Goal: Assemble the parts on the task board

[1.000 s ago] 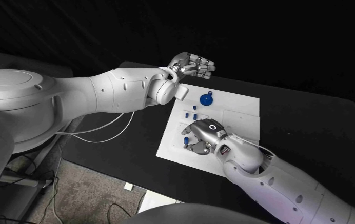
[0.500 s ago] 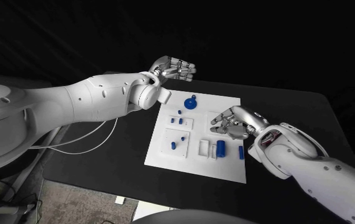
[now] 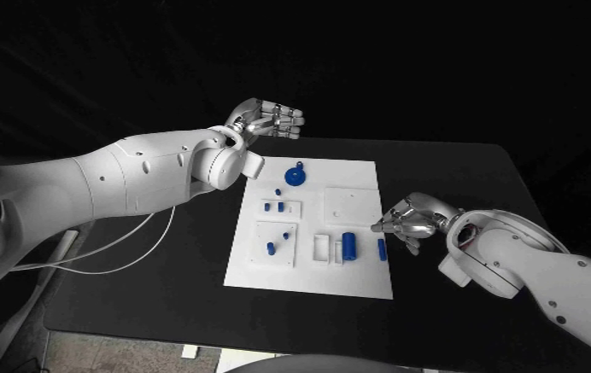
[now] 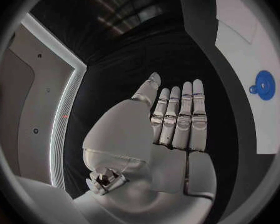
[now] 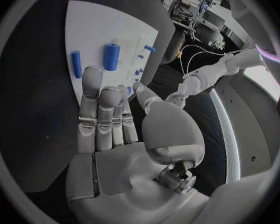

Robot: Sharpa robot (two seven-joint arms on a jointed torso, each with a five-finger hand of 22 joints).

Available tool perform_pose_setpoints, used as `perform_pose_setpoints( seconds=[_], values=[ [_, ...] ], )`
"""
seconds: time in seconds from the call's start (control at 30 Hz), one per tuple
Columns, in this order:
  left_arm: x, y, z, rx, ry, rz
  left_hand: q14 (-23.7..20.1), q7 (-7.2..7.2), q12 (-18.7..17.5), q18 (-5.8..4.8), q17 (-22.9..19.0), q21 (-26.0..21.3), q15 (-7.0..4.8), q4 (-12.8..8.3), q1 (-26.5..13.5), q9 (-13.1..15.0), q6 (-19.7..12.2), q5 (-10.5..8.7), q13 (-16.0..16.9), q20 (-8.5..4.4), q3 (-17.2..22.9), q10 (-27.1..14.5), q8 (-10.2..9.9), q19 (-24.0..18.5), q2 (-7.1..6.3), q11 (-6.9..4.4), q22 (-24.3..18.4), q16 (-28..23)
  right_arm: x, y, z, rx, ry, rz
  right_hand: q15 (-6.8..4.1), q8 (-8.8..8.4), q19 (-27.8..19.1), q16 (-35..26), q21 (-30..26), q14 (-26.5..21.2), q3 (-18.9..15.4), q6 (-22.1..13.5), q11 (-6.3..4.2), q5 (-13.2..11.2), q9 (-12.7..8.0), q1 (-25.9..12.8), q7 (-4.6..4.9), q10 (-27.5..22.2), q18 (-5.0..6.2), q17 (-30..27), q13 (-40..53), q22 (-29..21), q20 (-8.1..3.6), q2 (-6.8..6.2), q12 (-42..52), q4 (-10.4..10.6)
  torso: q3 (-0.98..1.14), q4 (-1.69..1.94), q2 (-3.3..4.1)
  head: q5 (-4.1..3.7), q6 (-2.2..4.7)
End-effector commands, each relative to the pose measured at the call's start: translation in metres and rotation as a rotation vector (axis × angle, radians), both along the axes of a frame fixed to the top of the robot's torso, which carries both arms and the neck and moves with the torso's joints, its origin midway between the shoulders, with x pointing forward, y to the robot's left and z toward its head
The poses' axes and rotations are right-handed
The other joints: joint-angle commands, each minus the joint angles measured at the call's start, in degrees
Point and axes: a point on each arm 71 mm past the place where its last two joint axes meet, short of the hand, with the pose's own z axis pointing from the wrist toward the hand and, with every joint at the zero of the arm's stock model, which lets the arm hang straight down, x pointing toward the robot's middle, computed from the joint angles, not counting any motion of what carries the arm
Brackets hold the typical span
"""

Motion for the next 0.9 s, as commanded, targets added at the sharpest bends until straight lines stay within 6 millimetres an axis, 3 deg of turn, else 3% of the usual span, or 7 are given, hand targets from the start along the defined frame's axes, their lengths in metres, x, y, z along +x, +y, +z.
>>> perform_pose_setpoints(
  seconds=[0.03,0.13,0.33,0.6,0.73,0.9],
  values=[
    [-0.001,-0.004,0.001,-0.004,-0.004,-0.022,-0.1,0.04,-0.3,0.01,-0.1,0.3,-0.08,0.1,0.2,0.0,0.1,-0.13,-0.1,0.14,-0.3,-0.2,-0.1,0.3,-0.14,-0.04,0.0,-0.4,-0.007,-0.002,-0.015,-0.077,0.230,-0.054,0.31,-0.18,2.2,1.7,1.5,-0.1,-1.6,-1.0,0.03,1.3,0.1,-1.4,0.28,0.9,-0.39,2.8,3.6,1.5,0.32,-0.17,2.9,1.4,0.02,-0.09,0.00,-0.43,0.03],
    [-0.001,-0.005,0.001,-0.005,-0.002,-0.026,-0.1,0.04,-0.3,0.01,-0.1,0.3,-0.08,0.1,0.2,0.0,0.1,-0.13,-0.1,0.14,-0.3,-0.2,-0.1,0.3,-0.14,-0.04,0.0,-0.4,-0.007,0.003,-0.019,-0.095,0.266,-0.064,0.45,-0.16,2.4,3.0,5.3,0.0,-4.0,-1.8,0.21,1.5,0.1,-1.6,0.52,1.4,-0.20,5.5,6.0,4.7,0.46,0.01,4.1,2.7,0.01,-0.08,0.07,-0.49,0.06],
    [-0.002,-0.008,0.001,-0.008,0.001,-0.034,-0.1,0.05,-0.2,0.01,-0.1,0.3,-0.07,0.2,0.2,0.0,0.1,-0.22,-0.1,0.16,-0.4,-0.2,-0.1,0.3,-0.15,-0.04,-0.2,-0.4,-0.005,0.014,-0.025,-0.113,0.303,-0.078,0.76,-0.16,2.2,3.7,6.8,0.2,-8.1,-4.1,0.65,1.7,0.0,-2.3,1.14,2.2,0.29,7.9,8.6,7.2,0.86,0.35,5.3,4.8,-0.14,0.17,0.19,-0.84,-0.04],
    [-0.003,-0.010,0.001,-0.010,0.003,-0.042,-0.1,0.05,-0.2,0.00,-0.1,0.3,-0.06,0.3,0.2,-0.1,0.1,-0.26,-0.1,0.18,-0.5,-0.2,-0.1,0.3,-0.15,-0.03,-0.3,-0.4,0.001,0.024,-0.035,-0.132,0.344,-0.086,1.01,-0.22,2.3,3.9,7.1,0.4,-9.6,-6.5,1.02,1.0,-0.3,-2.9,1.75,2.2,0.55,8.9,9.2,8.4,1.09,0.26,5.1,6.1,-0.29,0.60,0.47,-1.12,-0.32],
    [-0.004,-0.011,0.001,-0.012,0.005,-0.047,-0.1,0.05,-0.2,0.00,-0.1,0.3,-0.06,0.3,0.2,-0.1,0.1,-0.26,-0.1,0.18,-0.5,-0.2,-0.1,0.3,-0.15,-0.03,-0.3,-0.4,0.005,0.028,-0.041,-0.136,0.355,-0.094,1.25,-0.19,2.4,3.9,6.7,0.4,-10.2,-7.7,1.30,0.9,-2.5,-2.6,2.18,2.2,0.94,9.4,9.5,9.4,1.44,0.25,5.0,6.5,-0.32,0.82,0.68,-1.26,-0.45],
    [-0.006,-0.013,0.001,-0.013,0.007,-0.055,-0.1,0.05,-0.2,0.00,-0.1,0.3,-0.06,0.3,0.2,-0.1,0.1,-0.26,-0.1,0.18,-0.5,-0.2,-0.1,0.3,-0.15,-0.03,-0.3,-0.4,0.008,0.033,-0.046,-0.135,0.363,-0.098,1.30,-0.19,2.4,3.9,6.7,0.5,-10.4,-8.2,1.40,0.8,-2.9,-2.6,2.32,2.1,0.92,9.5,9.6,9.7,1.45,0.13,5.0,6.6,-0.32,0.96,0.88,-1.33,-0.49]
  ],
)
